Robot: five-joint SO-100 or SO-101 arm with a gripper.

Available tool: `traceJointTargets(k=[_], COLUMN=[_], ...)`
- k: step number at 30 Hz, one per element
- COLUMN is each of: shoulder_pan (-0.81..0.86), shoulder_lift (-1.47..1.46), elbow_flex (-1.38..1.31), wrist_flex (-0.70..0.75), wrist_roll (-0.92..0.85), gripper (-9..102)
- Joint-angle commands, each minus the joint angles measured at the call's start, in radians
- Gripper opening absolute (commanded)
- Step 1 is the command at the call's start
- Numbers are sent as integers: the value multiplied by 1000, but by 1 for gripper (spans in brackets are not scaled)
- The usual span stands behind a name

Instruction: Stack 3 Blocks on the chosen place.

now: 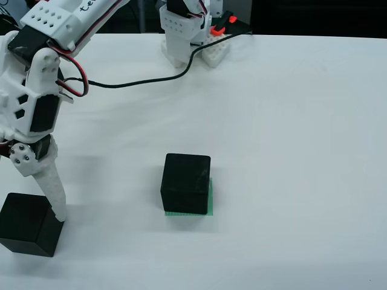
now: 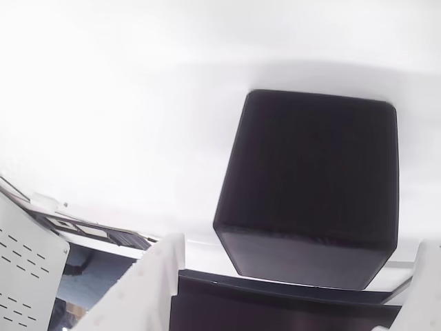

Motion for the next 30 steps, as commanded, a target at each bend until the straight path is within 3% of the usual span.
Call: traceJointTargets(k=[1, 9, 21, 30], shoulder_pan=[-5, -11, -34, -71], shoulder_lift=[0, -41, -60, 87], elbow_flex=[-35, -32, -31, 100], wrist_flex=[-29, -58, -71, -71], wrist_roll=[6, 6, 52, 75], gripper=[43, 42, 14, 14])
